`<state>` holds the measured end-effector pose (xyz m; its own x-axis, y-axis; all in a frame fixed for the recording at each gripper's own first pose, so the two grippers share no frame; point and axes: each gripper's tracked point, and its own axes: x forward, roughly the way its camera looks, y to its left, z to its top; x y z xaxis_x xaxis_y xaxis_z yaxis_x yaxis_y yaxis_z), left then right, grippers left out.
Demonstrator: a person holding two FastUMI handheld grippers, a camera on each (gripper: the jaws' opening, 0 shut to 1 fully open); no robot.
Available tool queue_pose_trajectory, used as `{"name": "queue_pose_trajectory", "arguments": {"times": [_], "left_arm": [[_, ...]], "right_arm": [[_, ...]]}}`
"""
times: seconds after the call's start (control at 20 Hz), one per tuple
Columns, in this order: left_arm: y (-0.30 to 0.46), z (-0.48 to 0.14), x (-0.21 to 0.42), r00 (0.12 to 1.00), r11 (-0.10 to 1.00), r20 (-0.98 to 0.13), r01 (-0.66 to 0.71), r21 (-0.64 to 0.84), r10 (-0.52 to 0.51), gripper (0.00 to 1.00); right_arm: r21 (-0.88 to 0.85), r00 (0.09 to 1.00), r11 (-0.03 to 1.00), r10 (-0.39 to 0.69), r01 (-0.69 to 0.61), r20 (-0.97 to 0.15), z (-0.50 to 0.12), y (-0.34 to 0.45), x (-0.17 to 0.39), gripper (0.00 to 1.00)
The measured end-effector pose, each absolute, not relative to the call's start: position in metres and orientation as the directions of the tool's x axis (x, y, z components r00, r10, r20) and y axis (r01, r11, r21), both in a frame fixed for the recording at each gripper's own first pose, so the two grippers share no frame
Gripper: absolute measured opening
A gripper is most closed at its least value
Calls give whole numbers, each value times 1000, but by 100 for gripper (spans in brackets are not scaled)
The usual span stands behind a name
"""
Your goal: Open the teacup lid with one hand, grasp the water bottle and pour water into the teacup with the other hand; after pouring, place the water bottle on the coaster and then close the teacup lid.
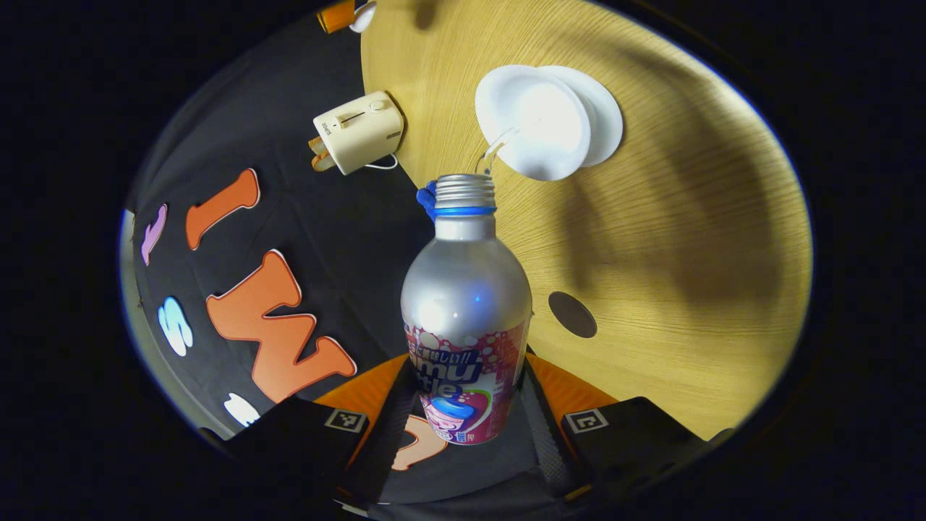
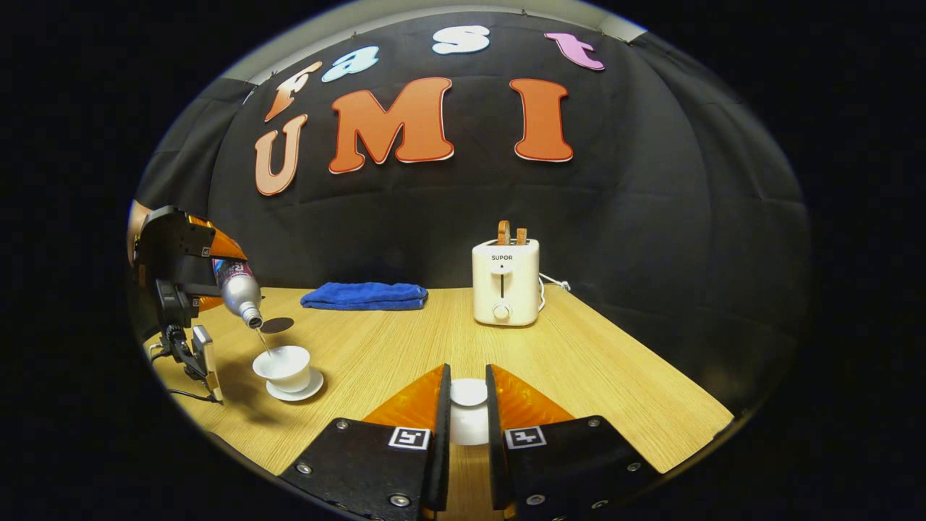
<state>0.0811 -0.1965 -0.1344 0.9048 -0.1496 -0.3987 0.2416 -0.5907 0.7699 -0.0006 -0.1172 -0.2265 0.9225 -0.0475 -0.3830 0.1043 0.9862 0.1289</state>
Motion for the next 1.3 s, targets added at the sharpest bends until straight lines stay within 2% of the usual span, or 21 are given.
{"name": "queue_pose_trajectory", "arguments": {"times": [0.25, 0.45, 0.95, 1.15, 1.25, 1.3], "left_arm": [[-204, -127, 83, 913, -650, -380, 200, 733, -148, 82], [-205, -124, 83, 917, -668, -370, 184, 721, -146, 84], [-200, -124, 80, 923, -678, -355, 166, 717, -150, 82], [-198, -126, 80, 920, -648, -358, 177, 741, -158, 82], [-197, -132, 81, 915, -606, -365, 195, 771, -171, 87], [-197, -136, 79, 911, -576, -373, 211, 790, -178, 82]], "right_arm": [[128, 921, 985, -57, 115, -386, -228, -118, 0, 23], [129, 921, 985, -52, 110, -386, -227, -114, -2, 23], [129, 924, 987, -36, 92, -382, -221, -103, -3, 23], [127, 924, 988, -36, 90, -380, -220, -101, -4, 23], [134, 923, 987, -32, 89, -383, -220, -98, -4, 23], [137, 923, 987, -30, 89, -384, -219, -97, -3, 23]]}}
